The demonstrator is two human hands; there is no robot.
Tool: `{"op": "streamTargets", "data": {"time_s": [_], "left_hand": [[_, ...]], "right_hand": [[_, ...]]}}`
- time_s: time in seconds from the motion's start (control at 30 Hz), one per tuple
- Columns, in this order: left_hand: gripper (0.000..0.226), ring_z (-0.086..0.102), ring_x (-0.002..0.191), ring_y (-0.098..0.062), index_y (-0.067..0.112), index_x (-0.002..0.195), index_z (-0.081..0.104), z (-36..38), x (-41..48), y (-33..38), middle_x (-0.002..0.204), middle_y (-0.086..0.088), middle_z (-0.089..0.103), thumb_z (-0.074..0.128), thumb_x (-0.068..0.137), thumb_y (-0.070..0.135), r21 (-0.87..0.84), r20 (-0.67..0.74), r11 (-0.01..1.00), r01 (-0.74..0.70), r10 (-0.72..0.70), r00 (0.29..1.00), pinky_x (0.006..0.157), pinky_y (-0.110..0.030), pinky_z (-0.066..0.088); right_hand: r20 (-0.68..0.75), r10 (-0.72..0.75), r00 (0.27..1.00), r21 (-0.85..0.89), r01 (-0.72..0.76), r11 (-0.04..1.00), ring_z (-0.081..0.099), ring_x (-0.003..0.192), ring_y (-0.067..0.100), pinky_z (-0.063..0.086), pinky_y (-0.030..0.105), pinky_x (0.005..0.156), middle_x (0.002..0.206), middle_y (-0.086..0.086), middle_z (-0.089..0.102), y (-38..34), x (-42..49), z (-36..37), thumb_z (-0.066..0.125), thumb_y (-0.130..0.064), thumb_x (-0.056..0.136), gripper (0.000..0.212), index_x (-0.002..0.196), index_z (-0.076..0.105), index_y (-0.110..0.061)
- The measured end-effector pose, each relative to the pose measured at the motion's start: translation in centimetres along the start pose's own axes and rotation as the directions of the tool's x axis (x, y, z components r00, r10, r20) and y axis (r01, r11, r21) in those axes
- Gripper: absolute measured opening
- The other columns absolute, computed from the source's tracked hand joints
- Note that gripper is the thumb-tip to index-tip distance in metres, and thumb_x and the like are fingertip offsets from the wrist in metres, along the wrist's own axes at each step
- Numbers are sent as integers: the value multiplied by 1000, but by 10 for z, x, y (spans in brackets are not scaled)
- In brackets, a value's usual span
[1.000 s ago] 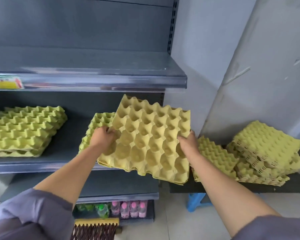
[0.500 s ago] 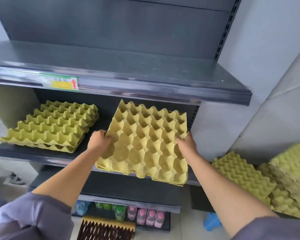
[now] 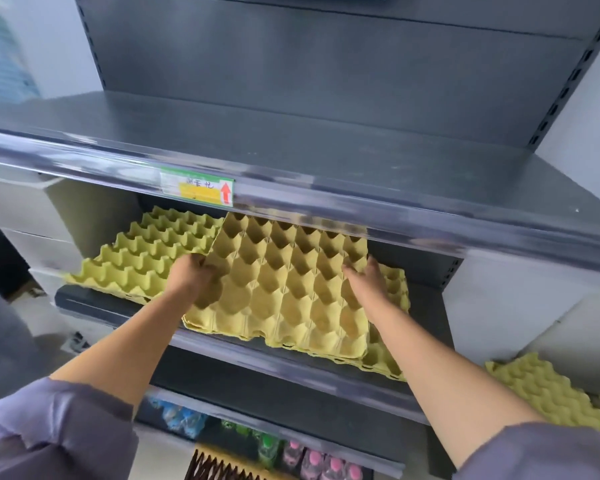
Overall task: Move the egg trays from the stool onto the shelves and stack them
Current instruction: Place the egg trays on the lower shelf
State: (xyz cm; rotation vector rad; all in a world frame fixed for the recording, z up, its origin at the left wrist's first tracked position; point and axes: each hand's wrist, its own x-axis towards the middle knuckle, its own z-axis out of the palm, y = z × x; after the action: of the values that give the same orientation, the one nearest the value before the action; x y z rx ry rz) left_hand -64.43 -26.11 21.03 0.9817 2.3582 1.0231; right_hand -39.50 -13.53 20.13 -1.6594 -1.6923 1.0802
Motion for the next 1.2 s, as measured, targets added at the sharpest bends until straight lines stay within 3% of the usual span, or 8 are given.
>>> {"op": "streamTargets", "data": {"time_s": [0.2, 0.37, 0.5, 0.67, 0.8, 0.93, 1.07, 1.2], "left_hand": [[28, 56, 82, -28, -4, 109, 63, -40, 61, -40, 93, -18, 62, 60, 89, 15, 61, -5, 998, 28, -28, 1000, 72, -35, 47], [25, 54, 79, -30, -2, 102, 66, -83, 110, -79, 89, -17, 62, 60, 87, 17, 144, 13, 989, 27, -29, 999, 68, -30, 39], [17, 62, 73, -34, 3, 91, 69, -120, 139, -116, 79, -16, 64, 59, 80, 12, 97, 1, 994, 46, -46, 999, 64, -31, 50], [45, 63, 81, -33, 16, 112, 64, -144, 159, -146, 94, -14, 68, 64, 68, 3, 13, -28, 999, 34, -34, 999, 70, -34, 53], [55, 58, 87, -27, 13, 124, 57, -145, 169, -159, 112, -11, 64, 63, 72, -5, -108, -26, 994, 32, -35, 999, 74, -31, 49], [57, 59, 82, -27, 16, 127, 55, -139, 174, -166, 114, -11, 63, 61, 76, -9, -172, -33, 984, 41, -47, 998, 72, -38, 54], [57, 63, 92, -35, 19, 123, 60, -142, 185, -169, 110, -12, 67, 60, 73, -9, -135, -65, 991, 17, -26, 998, 74, -43, 56], [52, 63, 99, -32, 19, 117, 64, -148, 194, -166, 109, -10, 69, 59, 72, -5, -146, -122, 989, 8, -26, 992, 83, -48, 54]], "right_hand": [[-4, -12, 1000, 16, 12, 1000, 37, 136, 31, 39, 38, 102, 154, 10, 29, -40, 0, 58, 54, -35, 96, 73, 153, 12, -15], [-35, 3, 999, 64, -1, 998, 31, 140, 29, 35, 37, 106, 156, 9, 24, -75, -5, 126, 57, -34, 94, 76, 153, 13, -16], [-34, 20, 999, 85, -17, 996, 30, 140, 29, 34, 37, 107, 155, 11, 24, -101, -8, 180, 59, -33, 92, 77, 153, 14, -18], [14, 48, 999, 208, -50, 977, 40, 133, 28, 40, 36, 105, 151, 10, 31, -120, -6, 229, 62, -28, 90, 76, 152, 19, -20], [78, 64, 995, 310, -86, 947, 44, 130, 24, 40, 41, 106, 149, 3, 38, -125, -6, 248, 64, -26, 89, 77, 152, 20, -26], [107, 78, 991, 300, -107, 948, 40, 134, 23, 37, 43, 109, 152, 2, 33, -124, -2, 257, 63, -27, 89, 79, 152, 16, -28], [130, 117, 985, 278, -150, 949, 41, 133, 25, 40, 41, 106, 152, 1, 31, -127, 3, 260, 63, -29, 89, 80, 153, 14, -29], [115, 123, 986, 317, -154, 936, 43, 130, 25, 42, 36, 100, 148, 2, 36, -130, 2, 260, 63, -27, 89, 75, 151, 21, -25]]}}
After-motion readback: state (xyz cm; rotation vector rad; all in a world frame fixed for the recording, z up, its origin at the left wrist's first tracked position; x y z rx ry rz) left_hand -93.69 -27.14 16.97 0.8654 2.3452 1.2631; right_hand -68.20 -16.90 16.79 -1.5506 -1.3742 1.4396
